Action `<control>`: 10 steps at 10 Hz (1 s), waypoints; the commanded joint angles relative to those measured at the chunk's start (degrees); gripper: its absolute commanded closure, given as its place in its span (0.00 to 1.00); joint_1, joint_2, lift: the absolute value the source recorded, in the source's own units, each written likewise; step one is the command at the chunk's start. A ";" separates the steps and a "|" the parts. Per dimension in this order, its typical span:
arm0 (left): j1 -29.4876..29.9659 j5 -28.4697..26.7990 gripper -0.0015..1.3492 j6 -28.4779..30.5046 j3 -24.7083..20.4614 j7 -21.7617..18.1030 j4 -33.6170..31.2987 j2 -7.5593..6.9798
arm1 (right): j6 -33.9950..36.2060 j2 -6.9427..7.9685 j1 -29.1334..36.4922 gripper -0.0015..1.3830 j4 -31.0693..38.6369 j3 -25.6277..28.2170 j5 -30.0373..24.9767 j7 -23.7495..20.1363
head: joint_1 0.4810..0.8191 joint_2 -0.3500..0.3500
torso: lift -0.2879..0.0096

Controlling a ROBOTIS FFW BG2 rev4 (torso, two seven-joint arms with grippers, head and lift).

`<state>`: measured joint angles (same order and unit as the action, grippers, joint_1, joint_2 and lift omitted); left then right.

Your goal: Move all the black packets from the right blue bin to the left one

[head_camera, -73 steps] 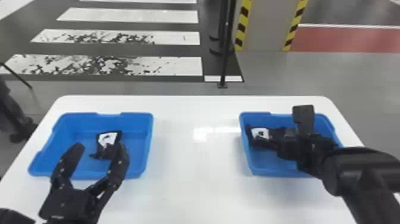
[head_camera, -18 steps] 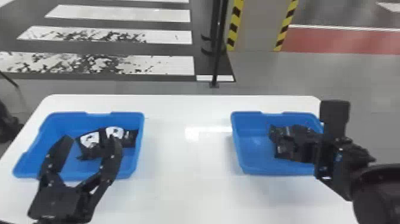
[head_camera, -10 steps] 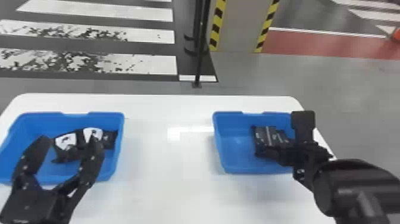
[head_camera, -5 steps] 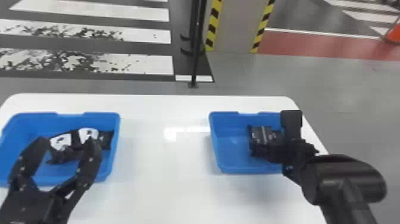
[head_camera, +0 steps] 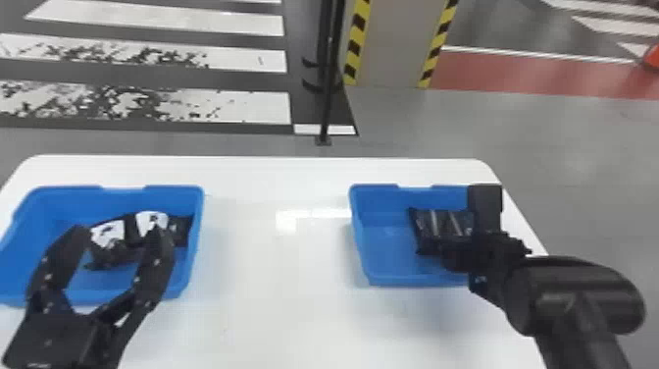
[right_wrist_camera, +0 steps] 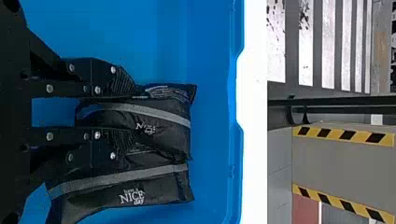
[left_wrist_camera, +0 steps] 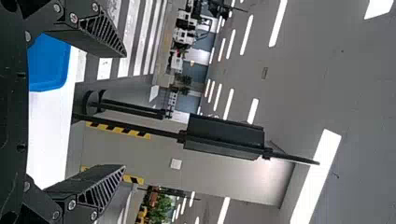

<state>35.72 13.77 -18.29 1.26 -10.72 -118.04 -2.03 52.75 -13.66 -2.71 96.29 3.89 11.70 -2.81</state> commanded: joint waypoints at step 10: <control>-3.09 7.36 0.15 -2.67 4.80 0.00 0.27 -0.79 | -24.63 -5.32 -2.07 0.85 -1.86 -15.54 42.34 -30.41 | 0.63 0.64 | 0.50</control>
<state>32.89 19.94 -20.92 5.38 -10.73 -117.77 -2.71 28.42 -18.78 -4.57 94.55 -9.97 52.70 -33.26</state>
